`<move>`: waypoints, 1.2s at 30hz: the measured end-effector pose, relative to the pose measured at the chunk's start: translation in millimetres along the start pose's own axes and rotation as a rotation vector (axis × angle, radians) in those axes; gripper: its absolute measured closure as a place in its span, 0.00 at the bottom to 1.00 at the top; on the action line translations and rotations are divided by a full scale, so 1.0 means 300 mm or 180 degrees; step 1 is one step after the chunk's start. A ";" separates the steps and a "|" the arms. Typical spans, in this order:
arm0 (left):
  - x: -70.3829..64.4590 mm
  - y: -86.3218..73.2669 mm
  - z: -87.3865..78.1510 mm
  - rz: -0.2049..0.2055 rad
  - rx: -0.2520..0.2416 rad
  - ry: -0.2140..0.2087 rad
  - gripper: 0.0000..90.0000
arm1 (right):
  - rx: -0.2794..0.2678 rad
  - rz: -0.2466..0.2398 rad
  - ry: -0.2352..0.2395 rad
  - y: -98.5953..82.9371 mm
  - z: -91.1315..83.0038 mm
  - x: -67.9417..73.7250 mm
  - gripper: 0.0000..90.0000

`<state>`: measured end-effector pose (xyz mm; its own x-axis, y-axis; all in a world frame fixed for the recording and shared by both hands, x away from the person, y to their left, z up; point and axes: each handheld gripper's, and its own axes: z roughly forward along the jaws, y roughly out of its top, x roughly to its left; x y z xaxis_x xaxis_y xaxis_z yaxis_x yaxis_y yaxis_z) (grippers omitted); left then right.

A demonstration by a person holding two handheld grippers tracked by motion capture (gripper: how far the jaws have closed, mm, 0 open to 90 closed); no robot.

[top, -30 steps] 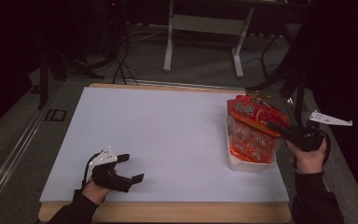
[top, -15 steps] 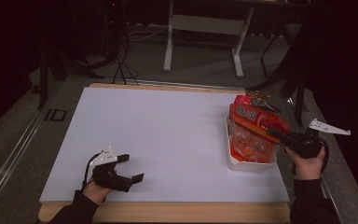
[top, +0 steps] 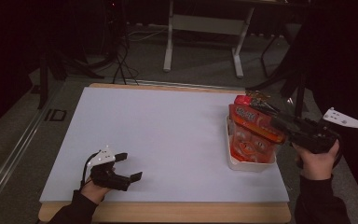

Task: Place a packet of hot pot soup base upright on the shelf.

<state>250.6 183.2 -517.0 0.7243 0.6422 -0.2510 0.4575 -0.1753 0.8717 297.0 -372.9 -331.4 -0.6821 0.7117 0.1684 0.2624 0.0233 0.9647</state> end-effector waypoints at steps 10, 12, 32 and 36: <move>0.005 -0.004 0.003 0.0024 -0.0011 0.0010 0.01 | -0.0006 -0.0266 0.0244 0.022 0.052 0.149 0.33; 0.004 -0.004 0.002 0.0025 -0.0020 0.0003 0.01 | 0.0015 -0.0269 0.0340 0.007 0.071 0.172 0.30; -0.008 -0.006 0.003 0.0085 -0.0014 -0.0019 0.01 | 0.0519 -0.0259 0.0693 -0.274 0.260 0.255 0.16; -0.010 -0.006 0.005 0.0088 -0.0015 -0.0043 0.01 | 0.0680 -0.0233 0.0647 -0.327 0.275 0.247 0.16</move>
<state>248.3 180.5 -518.5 0.7436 0.6270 -0.2324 0.4347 -0.1892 0.8805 277.1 -264.7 -430.3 -0.8214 0.5480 0.1578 0.3305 0.2318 0.9149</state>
